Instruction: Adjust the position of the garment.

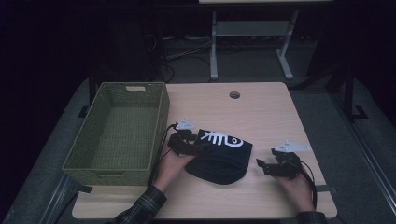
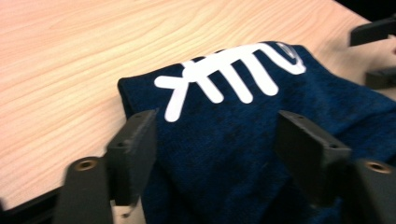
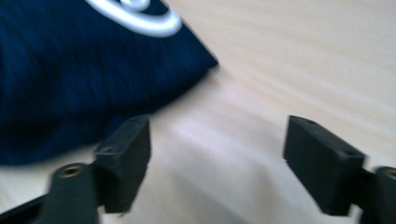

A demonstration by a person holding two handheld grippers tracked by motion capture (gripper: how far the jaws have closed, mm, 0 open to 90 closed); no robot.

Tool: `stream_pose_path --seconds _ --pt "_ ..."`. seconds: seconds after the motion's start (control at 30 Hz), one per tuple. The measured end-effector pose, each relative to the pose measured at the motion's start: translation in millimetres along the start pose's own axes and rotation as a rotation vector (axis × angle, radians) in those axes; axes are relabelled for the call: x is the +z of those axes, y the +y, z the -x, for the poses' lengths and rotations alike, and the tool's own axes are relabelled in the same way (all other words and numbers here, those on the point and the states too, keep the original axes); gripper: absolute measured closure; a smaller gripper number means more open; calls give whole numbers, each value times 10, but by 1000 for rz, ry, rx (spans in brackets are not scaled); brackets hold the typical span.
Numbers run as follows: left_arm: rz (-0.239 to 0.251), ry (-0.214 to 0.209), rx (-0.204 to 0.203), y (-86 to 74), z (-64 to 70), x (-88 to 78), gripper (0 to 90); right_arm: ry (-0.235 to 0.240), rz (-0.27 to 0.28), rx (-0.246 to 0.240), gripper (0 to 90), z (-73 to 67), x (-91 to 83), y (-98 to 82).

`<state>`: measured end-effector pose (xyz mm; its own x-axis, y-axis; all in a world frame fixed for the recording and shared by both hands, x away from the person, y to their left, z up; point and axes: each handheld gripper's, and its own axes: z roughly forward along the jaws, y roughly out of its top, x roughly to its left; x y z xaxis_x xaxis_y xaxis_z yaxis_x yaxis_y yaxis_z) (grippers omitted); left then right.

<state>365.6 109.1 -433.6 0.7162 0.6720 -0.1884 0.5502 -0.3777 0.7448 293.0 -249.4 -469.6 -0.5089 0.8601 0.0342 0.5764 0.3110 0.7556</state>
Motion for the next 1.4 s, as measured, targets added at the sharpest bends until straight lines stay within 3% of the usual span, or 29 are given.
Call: stream_pose_path --seconds 0.1,0.3,0.47,0.63,0.77,0.93,1.17,1.4 --pt "-10 15 -13 -31 -35 51 242 -15 -41 12 169 22 -22 -145" --pt "-52 51 -22 -95 -82 139 176 -24 -47 8 140 25 -3 -165" --pt "-89 48 -25 -149 -105 208 153 -20 -52 8 126 22 1 -162" --pt "-91 36 -39 -208 -128 260 150 -18 -52 5 122 23 4 -161" --pt "-95 46 -23 -212 -107 262 160 -15 -54 2 117 23 6 -160" --pt "-99 32 -11 -207 -95 253 238 -14 -53 2 116 23 6 -160" --pt "-102 -8 -7 -205 -64 249 461 -15 -53 2 118 22 5 -160" --pt "-105 -41 -12 -207 -69 254 614 -14 -53 2 119 22 5 -160"
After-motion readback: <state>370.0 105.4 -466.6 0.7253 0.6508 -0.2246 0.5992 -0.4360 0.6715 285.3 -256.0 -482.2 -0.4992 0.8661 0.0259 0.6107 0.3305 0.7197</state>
